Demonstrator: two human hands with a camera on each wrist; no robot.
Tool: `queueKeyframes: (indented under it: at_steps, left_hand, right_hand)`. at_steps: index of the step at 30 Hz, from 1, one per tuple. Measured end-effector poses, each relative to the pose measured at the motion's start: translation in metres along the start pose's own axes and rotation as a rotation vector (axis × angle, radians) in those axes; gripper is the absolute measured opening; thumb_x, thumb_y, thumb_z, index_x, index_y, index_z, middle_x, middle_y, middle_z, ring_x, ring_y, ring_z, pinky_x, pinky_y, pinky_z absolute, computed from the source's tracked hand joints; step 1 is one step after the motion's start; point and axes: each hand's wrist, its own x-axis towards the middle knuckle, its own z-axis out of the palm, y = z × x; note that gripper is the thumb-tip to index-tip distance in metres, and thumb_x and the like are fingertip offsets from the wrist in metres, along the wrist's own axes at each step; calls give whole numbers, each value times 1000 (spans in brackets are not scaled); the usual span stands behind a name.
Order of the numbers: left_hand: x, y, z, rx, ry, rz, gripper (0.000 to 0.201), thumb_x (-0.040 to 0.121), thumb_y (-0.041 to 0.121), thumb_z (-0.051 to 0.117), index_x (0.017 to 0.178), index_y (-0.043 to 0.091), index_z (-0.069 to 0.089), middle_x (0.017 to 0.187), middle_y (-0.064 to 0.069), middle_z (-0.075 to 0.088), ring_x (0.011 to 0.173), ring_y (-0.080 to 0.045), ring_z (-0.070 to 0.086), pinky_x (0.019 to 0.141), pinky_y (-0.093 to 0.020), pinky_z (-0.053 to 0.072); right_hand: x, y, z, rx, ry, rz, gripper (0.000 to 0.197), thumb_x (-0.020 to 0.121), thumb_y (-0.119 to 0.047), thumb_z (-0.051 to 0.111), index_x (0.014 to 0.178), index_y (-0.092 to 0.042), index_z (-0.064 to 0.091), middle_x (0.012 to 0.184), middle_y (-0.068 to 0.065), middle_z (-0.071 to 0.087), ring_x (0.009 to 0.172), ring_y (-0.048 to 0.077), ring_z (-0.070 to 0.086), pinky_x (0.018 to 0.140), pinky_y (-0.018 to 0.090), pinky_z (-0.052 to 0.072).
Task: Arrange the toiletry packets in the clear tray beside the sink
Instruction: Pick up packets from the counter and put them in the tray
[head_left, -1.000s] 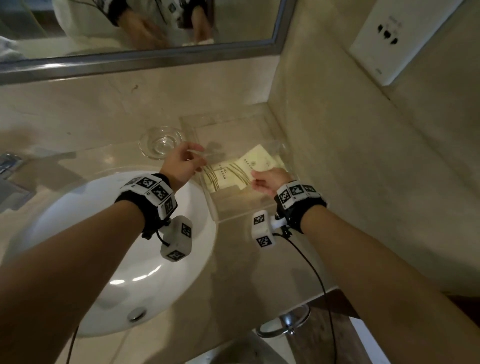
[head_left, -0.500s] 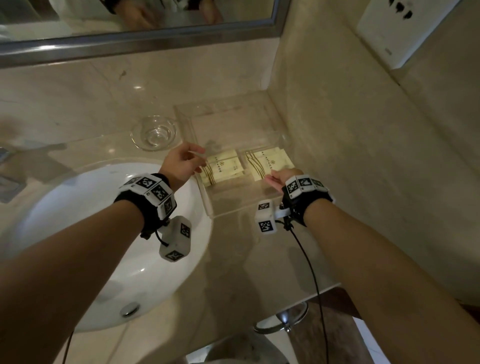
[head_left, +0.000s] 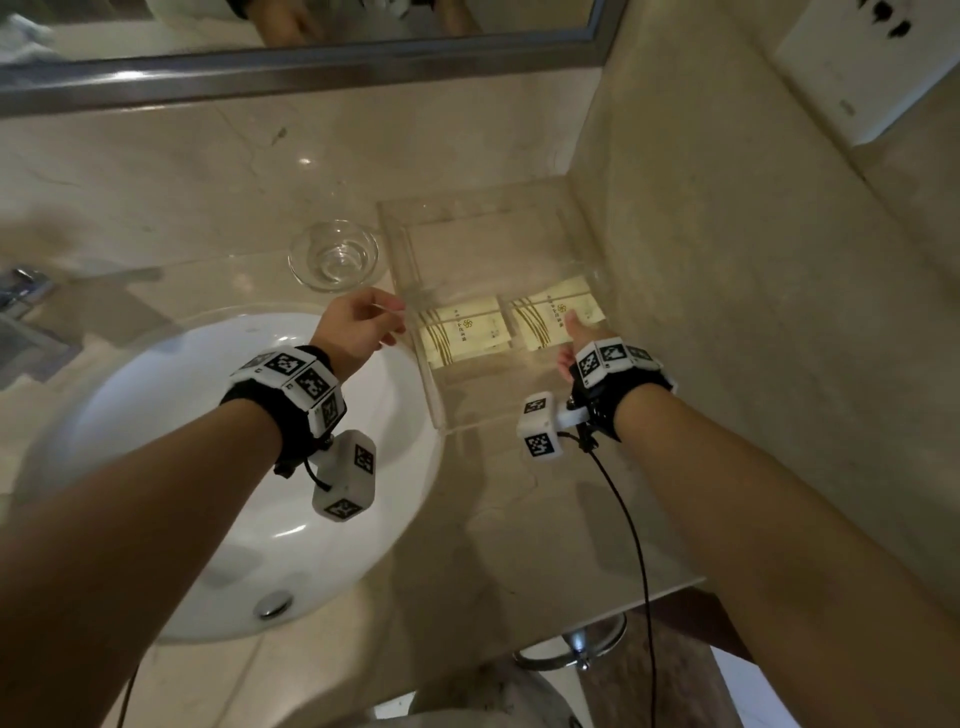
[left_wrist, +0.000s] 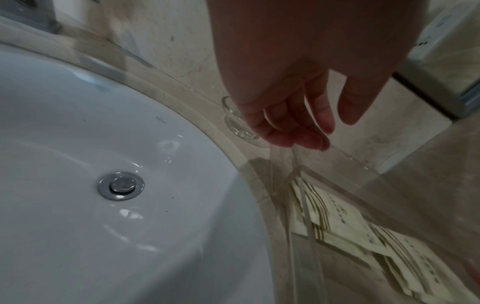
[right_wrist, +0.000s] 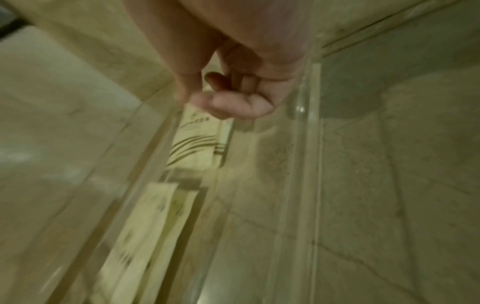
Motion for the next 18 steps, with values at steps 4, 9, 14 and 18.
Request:
queueKeyframes:
  at_steps: [4, 9, 14, 18]
  left_hand:
    - [-4, 6, -14, -18, 19, 17, 15, 86, 1, 50, 91, 12, 58, 72, -1, 59, 60, -10, 54, 62, -19, 41]
    - [-16, 11, -65, -55, 111, 59, 14, 86, 1, 50, 95, 9, 58, 71, 0, 59, 53, -2, 55, 58, -16, 42]
    - [-49, -11, -151, -76, 249, 55, 20, 87, 2, 52, 79, 19, 56, 71, -1, 58, 57, -7, 54, 53, -11, 42]
    - [-93, -45, -235, -119, 426, 8, 24, 86, 0, 53, 74, 21, 55, 65, 1, 59, 42, 5, 52, 53, -12, 42]
  right_hand:
    - [-32, -24, 24, -106, 74, -109, 70, 74, -77, 41, 81, -9, 57, 70, 7, 58, 60, 23, 53, 62, 34, 47]
    - [-114, -75, 89, -40, -132, -256, 46, 83, -59, 54, 68, -16, 47, 49, -4, 35, 41, 12, 30, 42, 25, 24]
    - [-180, -102, 187, -9, -269, -476, 30, 83, -48, 63, 82, -22, 48, 50, -7, 39, 34, 3, 32, 32, 15, 27]
    - [-243, -98, 274, -132, -447, -554, 45, 83, -49, 61, 55, -21, 39, 47, -4, 33, 32, 8, 26, 35, 18, 24]
